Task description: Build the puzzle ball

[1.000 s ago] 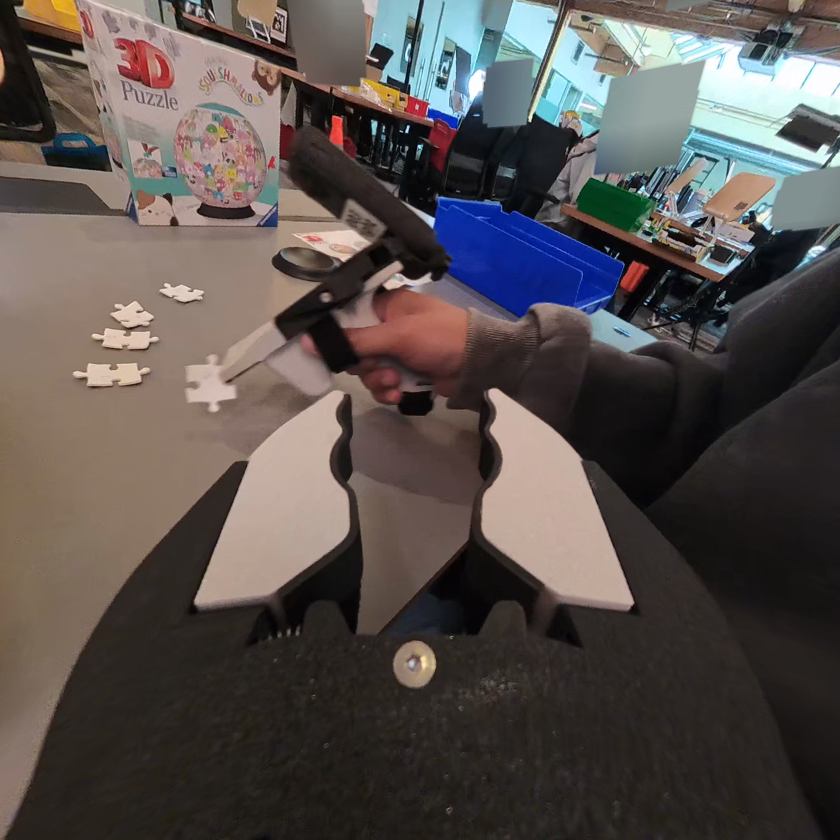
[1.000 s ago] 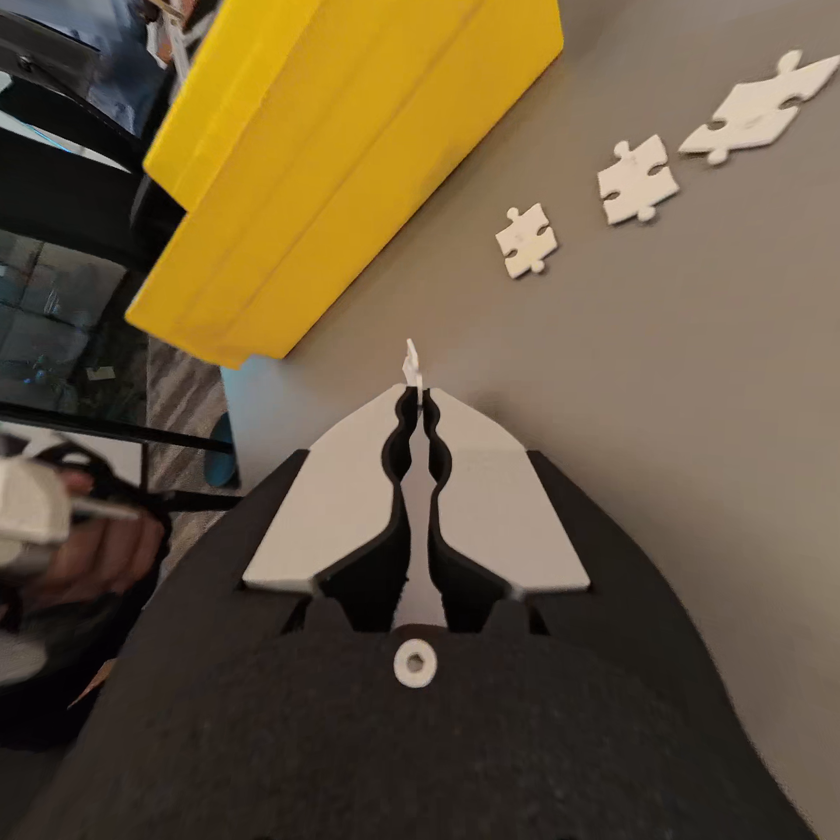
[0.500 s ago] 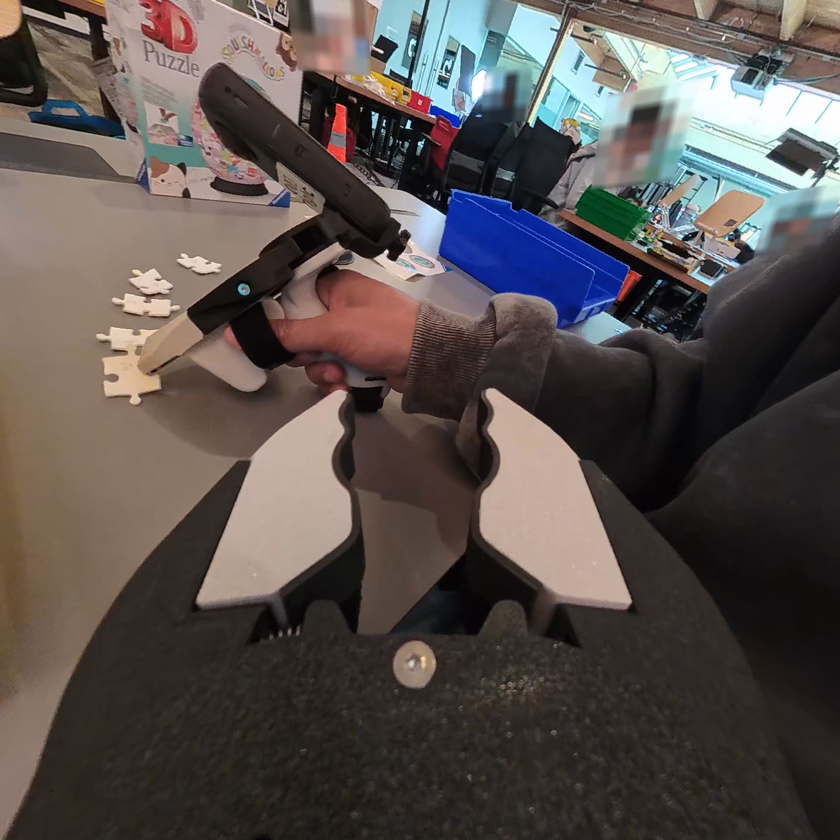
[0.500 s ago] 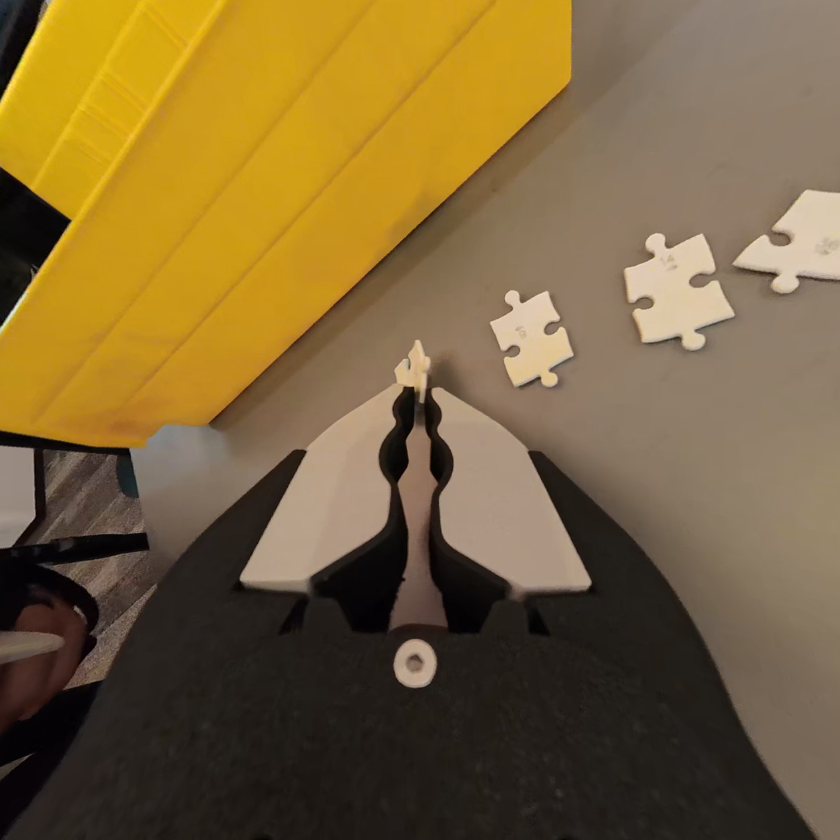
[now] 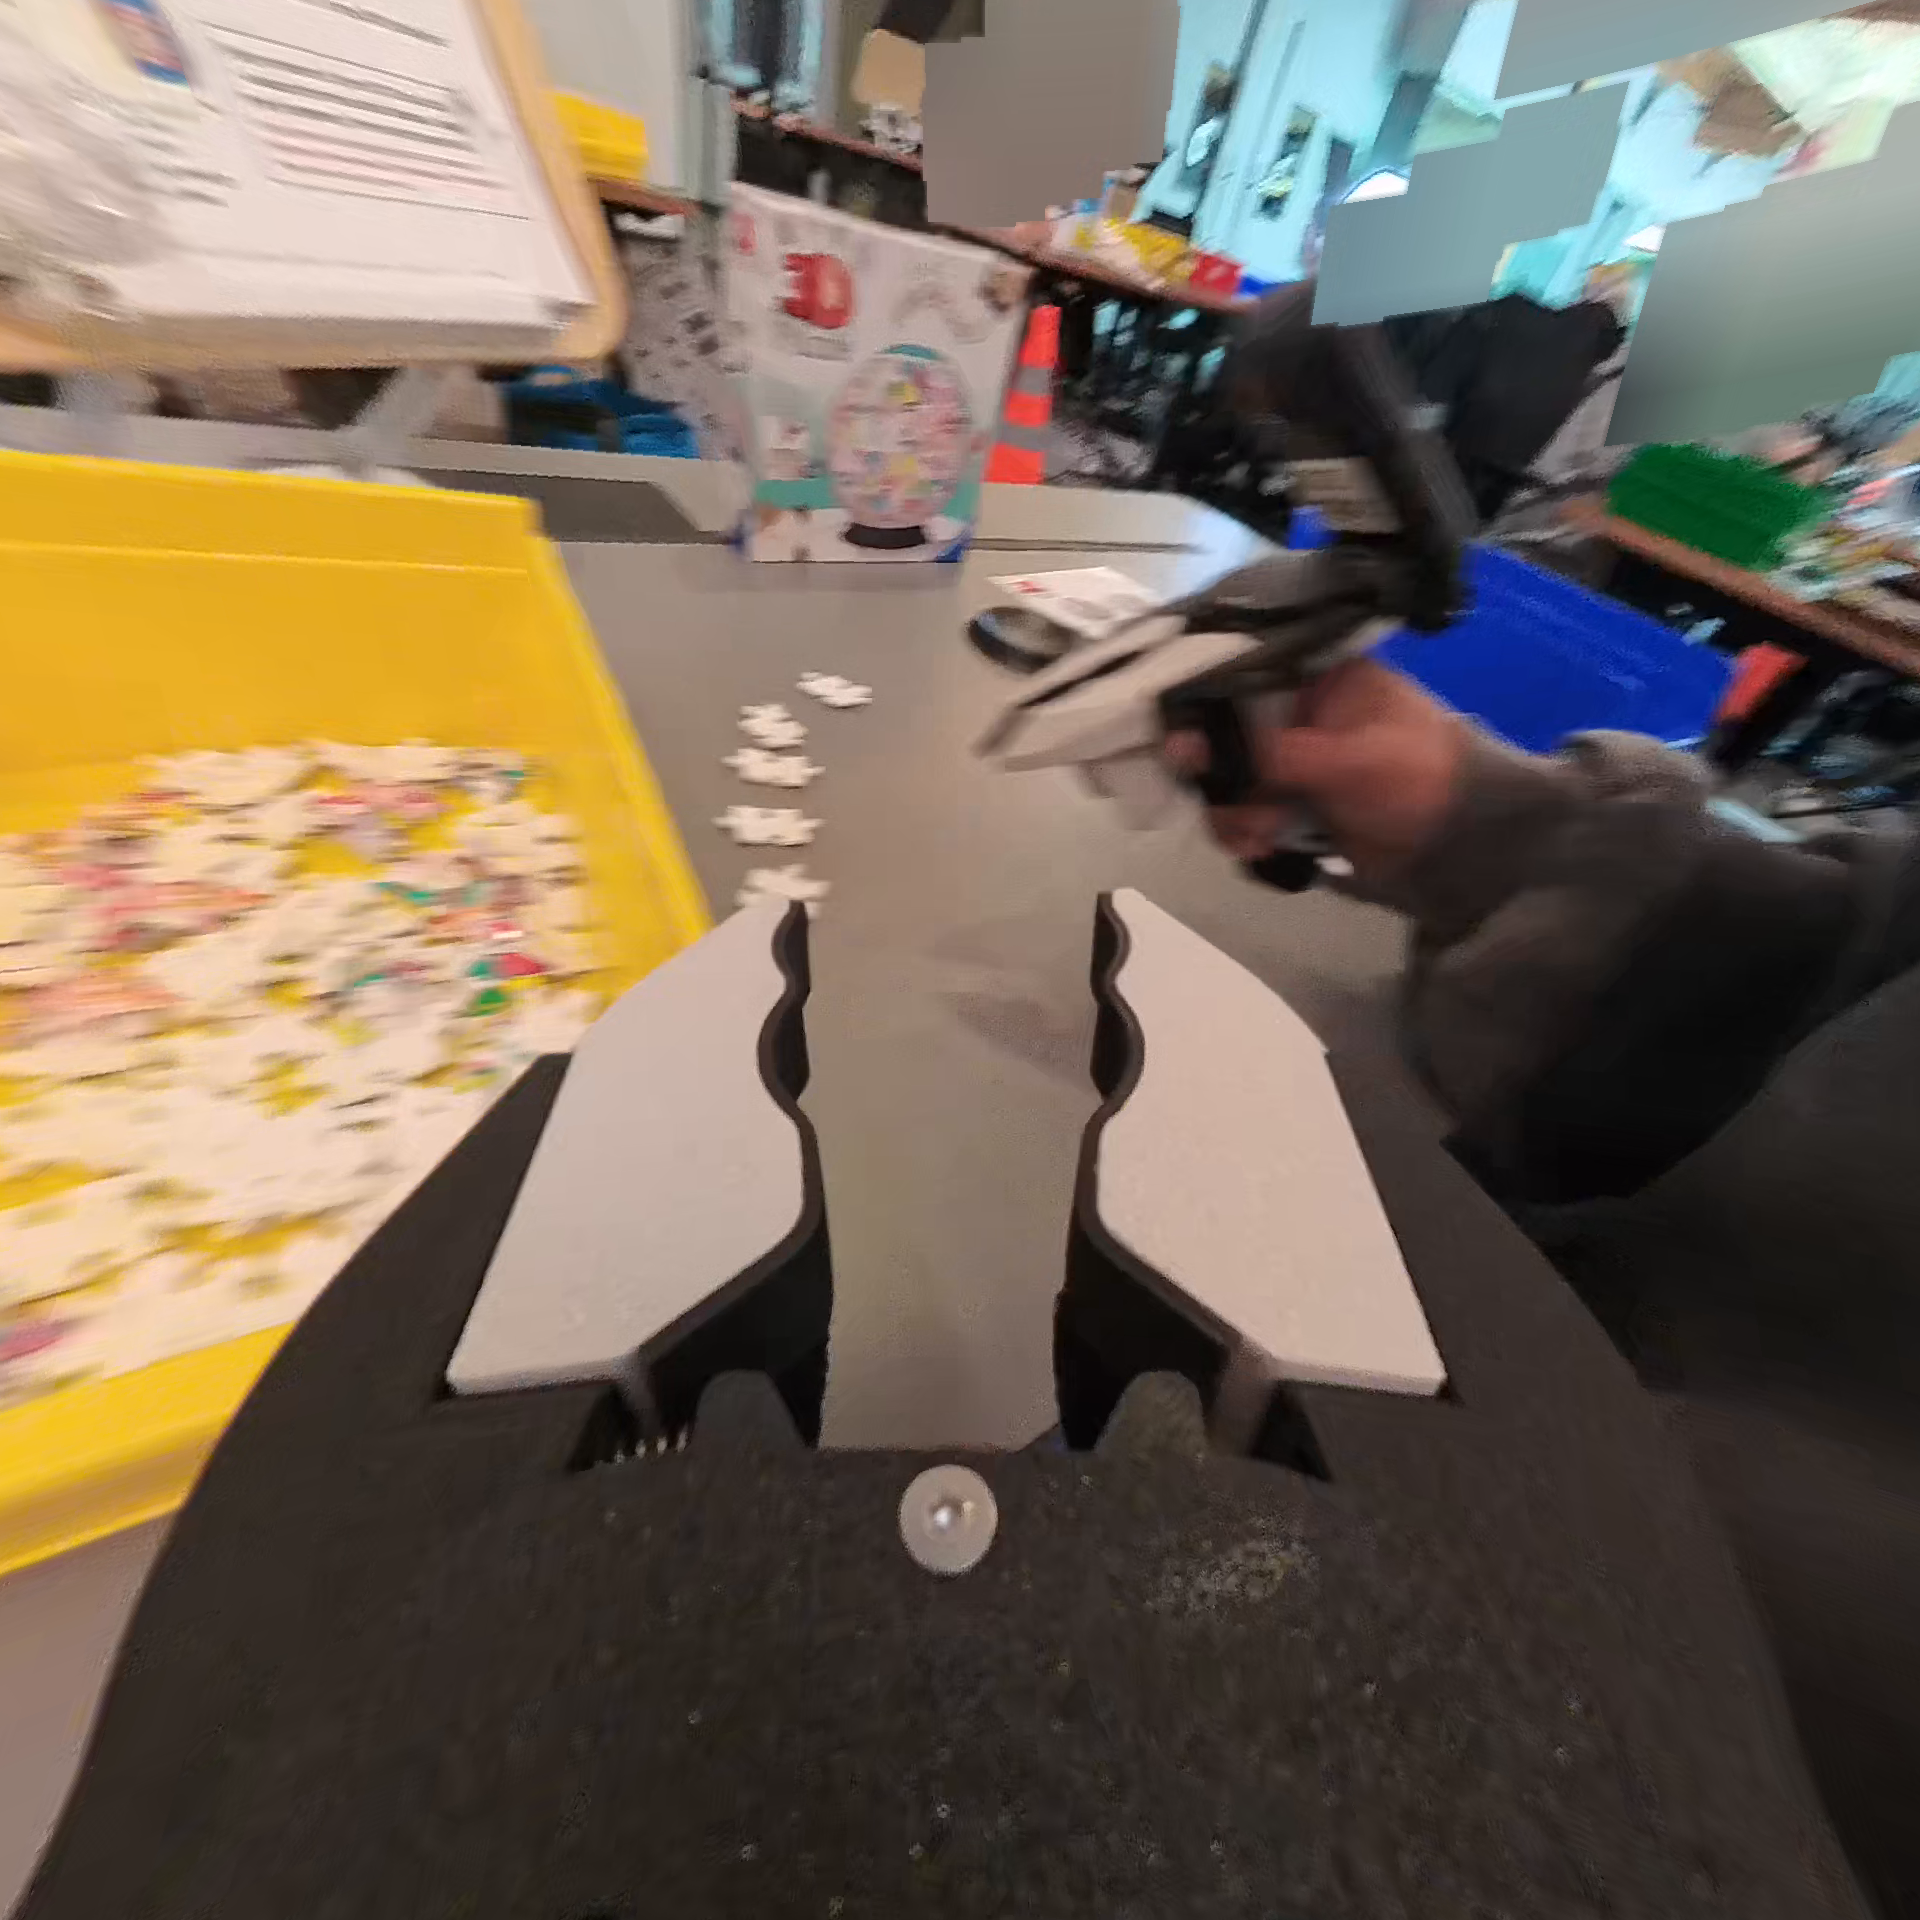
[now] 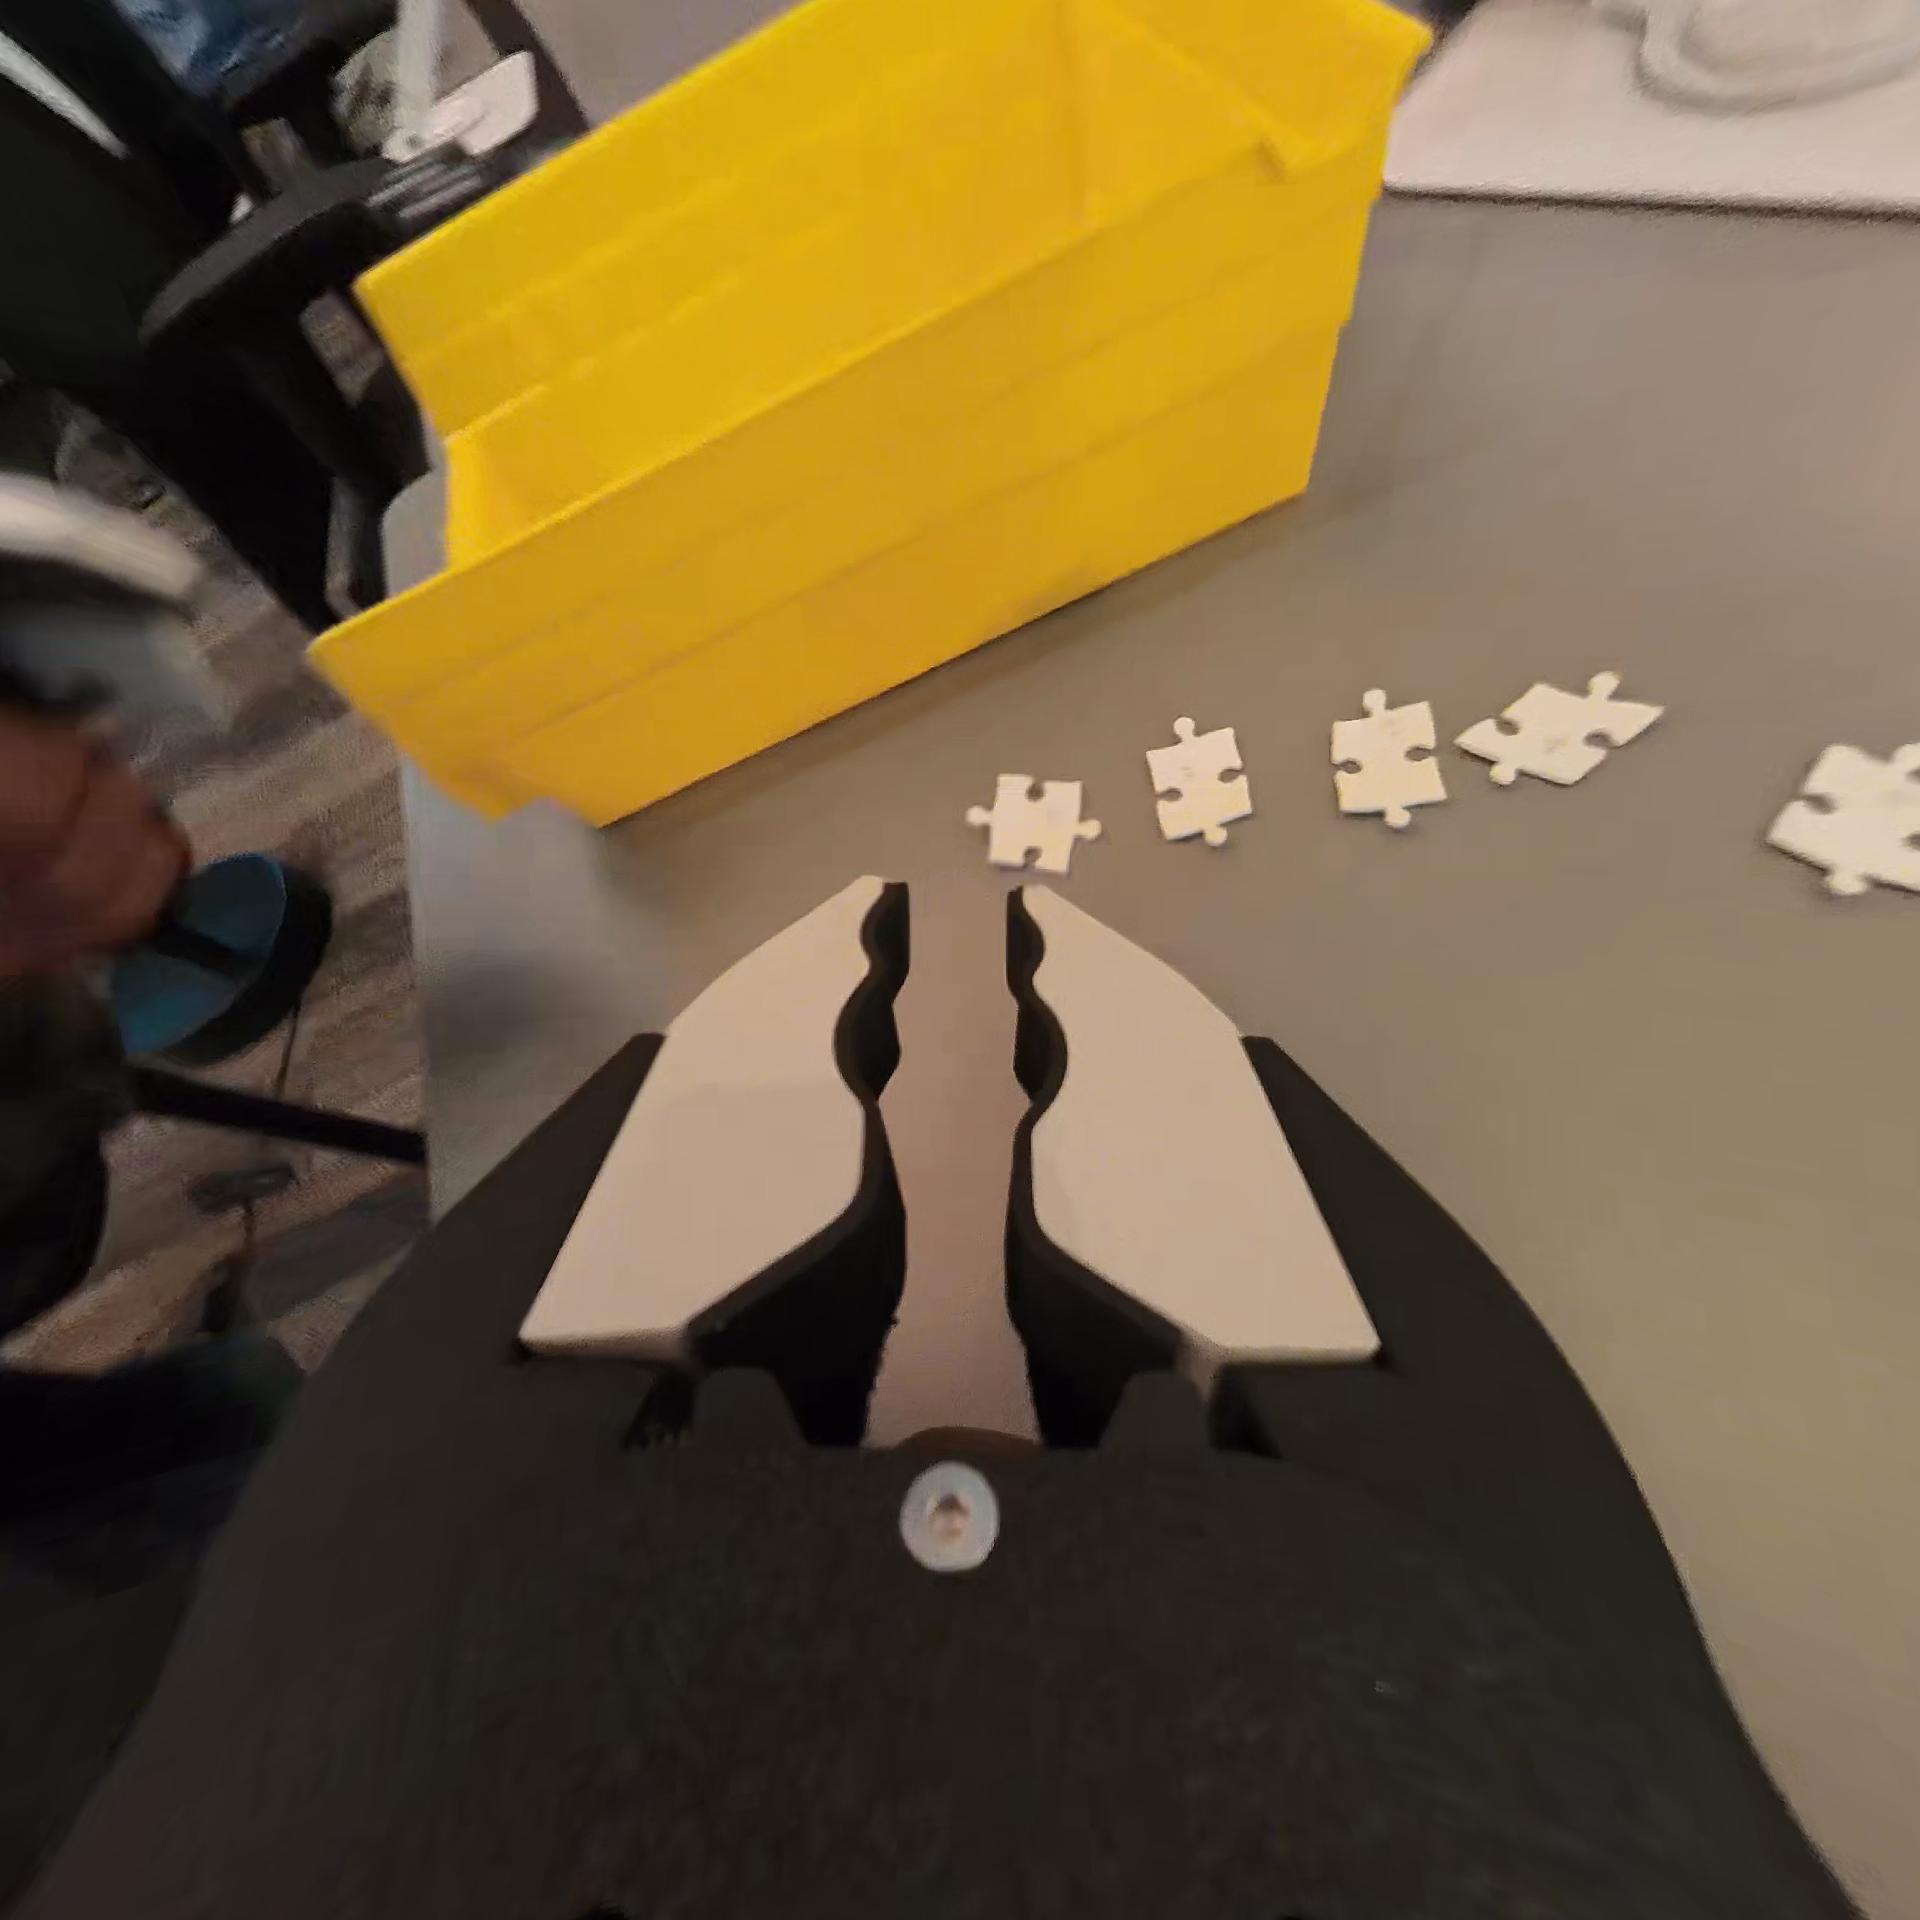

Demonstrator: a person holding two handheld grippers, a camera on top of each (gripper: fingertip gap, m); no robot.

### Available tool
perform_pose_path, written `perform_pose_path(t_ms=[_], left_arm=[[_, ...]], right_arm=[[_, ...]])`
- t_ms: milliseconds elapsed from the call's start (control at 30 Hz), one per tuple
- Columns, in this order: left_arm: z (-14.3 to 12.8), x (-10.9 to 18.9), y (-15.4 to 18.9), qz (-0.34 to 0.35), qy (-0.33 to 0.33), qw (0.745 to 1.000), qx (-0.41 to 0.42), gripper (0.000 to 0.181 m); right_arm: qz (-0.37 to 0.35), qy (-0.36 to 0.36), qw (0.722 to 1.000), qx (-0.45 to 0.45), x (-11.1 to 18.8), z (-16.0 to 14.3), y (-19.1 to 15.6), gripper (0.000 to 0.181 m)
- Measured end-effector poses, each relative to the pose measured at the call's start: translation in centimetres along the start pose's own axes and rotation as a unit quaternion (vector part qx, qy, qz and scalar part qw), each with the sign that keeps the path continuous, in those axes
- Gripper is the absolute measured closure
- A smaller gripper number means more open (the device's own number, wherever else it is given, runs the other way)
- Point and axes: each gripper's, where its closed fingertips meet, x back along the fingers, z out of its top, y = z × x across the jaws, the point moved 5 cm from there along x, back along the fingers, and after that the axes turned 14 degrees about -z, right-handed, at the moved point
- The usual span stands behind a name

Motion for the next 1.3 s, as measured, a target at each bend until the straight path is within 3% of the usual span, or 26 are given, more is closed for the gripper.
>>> perform_pose_path(t_ms=[100,200,300,367,500,600,700,833,900,1167,1300], left_arm=[[1.5,3.5,-4.4,0.099,-0.079,0.992,0.013,0.135],[0.7,6.3,-10.0,0.195,-0.233,0.949,0.082,0.134],[0.4,6.1,-14.2,0.220,-0.326,0.910,0.131,0.134],[0.4,5.1,-16.2,0.220,-0.396,0.885,0.111,0.136],[0.5,4.3,-19.6,0.208,-0.612,0.763,-0.005,0.130],[0.1,2.9,-20.5,0.116,-0.714,0.691,-0.011,0.143],[-0.7,1.3,-20.3,0.015,-0.763,0.646,-0.012,0.145],[-1.6,1.7,-22.1,-0.018,-0.828,0.560,-0.009,0.146],[-1.8,1.9,-22.6,-0.030,-0.848,0.530,-0.002,0.150],[-4.3,2.1,-22.8,-0.073,-0.892,0.447,-0.013,0.152],[-4.6,2.8,-22.6,-0.087,-0.902,0.422,-0.009,0.174]], right_arm=[[0.002,0.023,0.998,0.053,4.6,-1.6,-0.3,0.164],[0.019,0.031,0.996,0.084,8.2,-4.2,-1.2,0.164],[0.049,0.032,0.994,0.097,10.5,-6.7,-2.5,0.164],[0.073,0.044,0.992,0.094,11.4,-7.9,-3.3,0.166],[0.108,0.051,0.991,0.069,12.2,-9.4,-3.3,0.166],[0.122,0.057,0.989,0.055,13.0,-10.0,-2.5,0.166],[0.132,0.066,0.988,0.041,14.1,-10.4,-1.7,0.165],[0.141,0.072,0.987,0.028,15.1,-10.8,-1.0,0.165],[0.143,0.078,0.986,0.025,15.4,-10.6,-0.9,0.165],[0.157,0.078,0.984,0.026,15.3,-10.5,-1.6,0.165],[0.164,0.070,0.983,0.032,15.0,-10.6,-2.2,0.165]])
